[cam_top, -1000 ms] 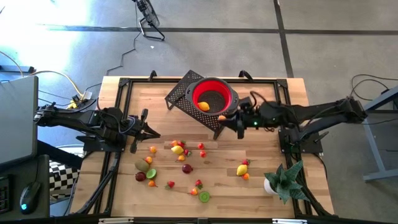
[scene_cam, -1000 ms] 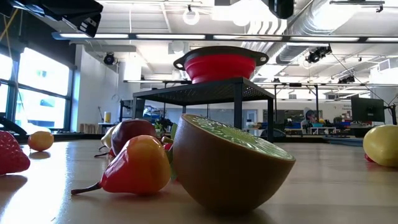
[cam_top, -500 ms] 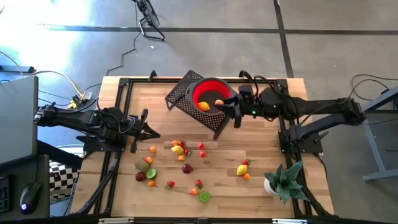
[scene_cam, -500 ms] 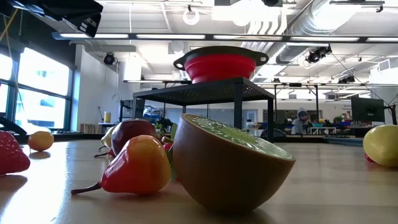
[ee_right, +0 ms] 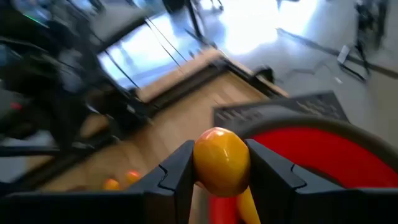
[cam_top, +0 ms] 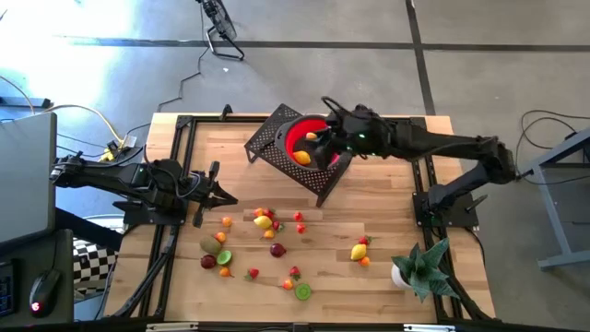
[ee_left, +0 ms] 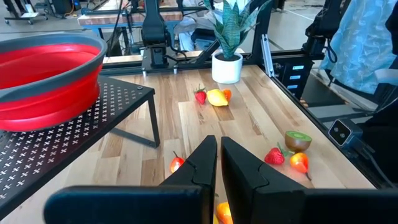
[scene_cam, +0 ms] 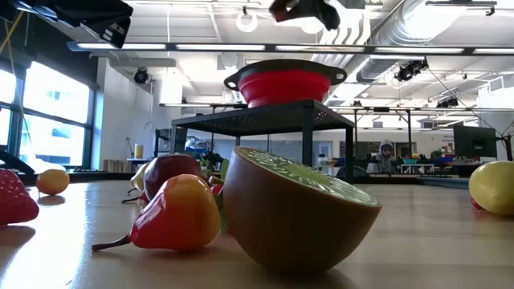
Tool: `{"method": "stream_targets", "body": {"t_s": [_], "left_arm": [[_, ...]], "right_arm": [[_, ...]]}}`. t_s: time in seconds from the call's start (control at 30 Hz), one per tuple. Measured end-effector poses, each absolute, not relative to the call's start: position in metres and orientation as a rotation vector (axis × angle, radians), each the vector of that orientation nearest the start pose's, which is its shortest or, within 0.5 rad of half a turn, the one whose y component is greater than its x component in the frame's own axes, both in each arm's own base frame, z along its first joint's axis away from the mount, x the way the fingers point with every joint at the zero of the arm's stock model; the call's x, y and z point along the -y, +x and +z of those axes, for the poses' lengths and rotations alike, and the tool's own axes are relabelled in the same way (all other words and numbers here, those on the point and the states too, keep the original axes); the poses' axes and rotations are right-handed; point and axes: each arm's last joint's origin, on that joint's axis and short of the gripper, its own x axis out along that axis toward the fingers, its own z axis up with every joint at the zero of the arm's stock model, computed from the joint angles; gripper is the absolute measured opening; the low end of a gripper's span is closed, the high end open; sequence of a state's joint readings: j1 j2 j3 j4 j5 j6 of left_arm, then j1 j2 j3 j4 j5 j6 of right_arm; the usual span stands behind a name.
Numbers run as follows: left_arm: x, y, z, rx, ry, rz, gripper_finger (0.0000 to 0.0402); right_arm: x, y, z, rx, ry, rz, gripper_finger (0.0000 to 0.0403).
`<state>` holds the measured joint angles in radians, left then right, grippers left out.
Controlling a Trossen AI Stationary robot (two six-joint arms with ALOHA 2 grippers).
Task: Pick & Place Fruit
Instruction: Put the pear into the strainer bowl on the shelf
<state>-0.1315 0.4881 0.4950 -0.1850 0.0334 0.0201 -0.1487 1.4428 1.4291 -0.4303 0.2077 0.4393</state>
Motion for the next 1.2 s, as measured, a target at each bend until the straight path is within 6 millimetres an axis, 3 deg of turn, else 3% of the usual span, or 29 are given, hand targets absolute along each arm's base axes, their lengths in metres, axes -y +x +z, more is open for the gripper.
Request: {"method": "stream_targets", "body": {"t_s": [0.23, 0.47, 1.2], "left_arm": [[0.018, 0.125, 0.272, -0.177, 0.027, -0.166, 0.0019], [0.018, 0.125, 0.272, -0.177, 0.027, -0.166, 0.0019], [0.018, 0.125, 0.272, -0.177, 0.029, -0.166, 0.0019]], "right_arm": [[0.078, 0.328, 0.347, -0.548, 0.42, -0.542, 0.0123], [0.089, 0.332, 0.323, -0.694, 0.414, -0.596, 0.0119], [0.09, 0.329, 0.317, -0.764, 0.397, -0.594, 0.0128]]}}
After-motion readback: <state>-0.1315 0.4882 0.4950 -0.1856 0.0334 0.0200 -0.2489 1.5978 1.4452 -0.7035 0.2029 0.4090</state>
